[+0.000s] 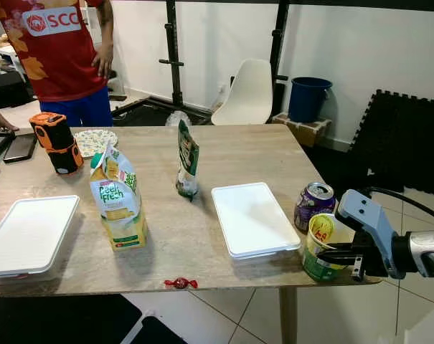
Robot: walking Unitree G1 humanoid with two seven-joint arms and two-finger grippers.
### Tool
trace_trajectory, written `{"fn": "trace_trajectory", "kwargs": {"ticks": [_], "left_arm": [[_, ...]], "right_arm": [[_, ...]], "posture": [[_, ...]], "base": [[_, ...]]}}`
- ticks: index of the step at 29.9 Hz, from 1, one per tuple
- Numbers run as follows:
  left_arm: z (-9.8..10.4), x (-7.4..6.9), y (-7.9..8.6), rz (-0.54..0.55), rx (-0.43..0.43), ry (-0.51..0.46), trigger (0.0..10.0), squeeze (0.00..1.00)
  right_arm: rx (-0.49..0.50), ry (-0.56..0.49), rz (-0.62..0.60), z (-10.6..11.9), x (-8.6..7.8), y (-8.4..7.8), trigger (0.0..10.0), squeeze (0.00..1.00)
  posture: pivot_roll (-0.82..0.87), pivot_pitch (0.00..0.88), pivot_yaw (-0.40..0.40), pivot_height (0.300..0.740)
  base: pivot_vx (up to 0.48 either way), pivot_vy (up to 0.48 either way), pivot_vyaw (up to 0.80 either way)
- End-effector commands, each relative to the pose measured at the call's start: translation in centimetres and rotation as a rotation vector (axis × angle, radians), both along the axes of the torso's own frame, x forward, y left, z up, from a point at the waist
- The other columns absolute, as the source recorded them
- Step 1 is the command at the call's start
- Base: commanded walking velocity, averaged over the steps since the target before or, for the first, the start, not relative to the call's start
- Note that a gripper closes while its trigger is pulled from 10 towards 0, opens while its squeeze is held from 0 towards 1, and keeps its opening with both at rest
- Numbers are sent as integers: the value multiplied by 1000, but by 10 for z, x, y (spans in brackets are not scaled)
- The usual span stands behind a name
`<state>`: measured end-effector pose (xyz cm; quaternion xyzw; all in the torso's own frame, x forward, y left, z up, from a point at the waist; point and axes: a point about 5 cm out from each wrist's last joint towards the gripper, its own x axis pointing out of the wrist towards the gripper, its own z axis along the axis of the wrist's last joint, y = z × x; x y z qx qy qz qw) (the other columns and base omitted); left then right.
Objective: Restocking fridge
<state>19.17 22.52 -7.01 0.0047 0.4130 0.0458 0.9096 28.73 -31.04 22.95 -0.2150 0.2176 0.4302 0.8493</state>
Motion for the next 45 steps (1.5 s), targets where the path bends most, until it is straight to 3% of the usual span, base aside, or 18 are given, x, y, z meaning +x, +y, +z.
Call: {"fn": "trace_trajectory", "kwargs": {"ticks": [1, 5, 9, 17, 26, 28, 33, 45], "left_arm": [[-3, -9, 7, -11, 24, 38, 10000, 0], [-3, -8, 7, -13, 23, 37, 10000, 0], [-3, -8, 6, -15, 22, 36, 10000, 0], [-3, -9, 5, -17, 21, 36, 10000, 0], [-3, -8, 5, -20, 23, 36, 10000, 0], [-3, -8, 6, -19, 24, 37, 10000, 0], [-3, -8, 5, -20, 26, 36, 10000, 0], [-3, -9, 6, -17, 27, 35, 10000, 0]], "right_arm": [[50, 10, 47, 10, -7, 2, 0, 0], [90, -2, 88, 19, -12, 5, 0, 0], [141, 18, 177, 37, -29, 5, 0, 0], [186, 68, 250, 39, -41, 11, 0, 0], [185, 191, 283, 15, -53, 21, 0, 0], [163, 250, 258, -7, -53, 24, 0, 0], [149, 302, 215, -30, -50, 25, 0, 0], [150, 382, 182, -59, -52, 32, 0, 0]], "posture": [[-62, 106, 50, 740], [-63, 104, 50, 740], [-65, 96, 49, 740], [-66, 94, 49, 740], [-66, 95, 47, 740], [-63, 96, 47, 740], [-62, 98, 47, 740], [-57, 102, 42, 740]], "base": [[0, 0, 0], [0, 0, 0], [0, 0, 0], [0, 0, 0], [0, 0, 0], [0, 0, 0], [0, 0, 0], [0, 0, 0]]}}
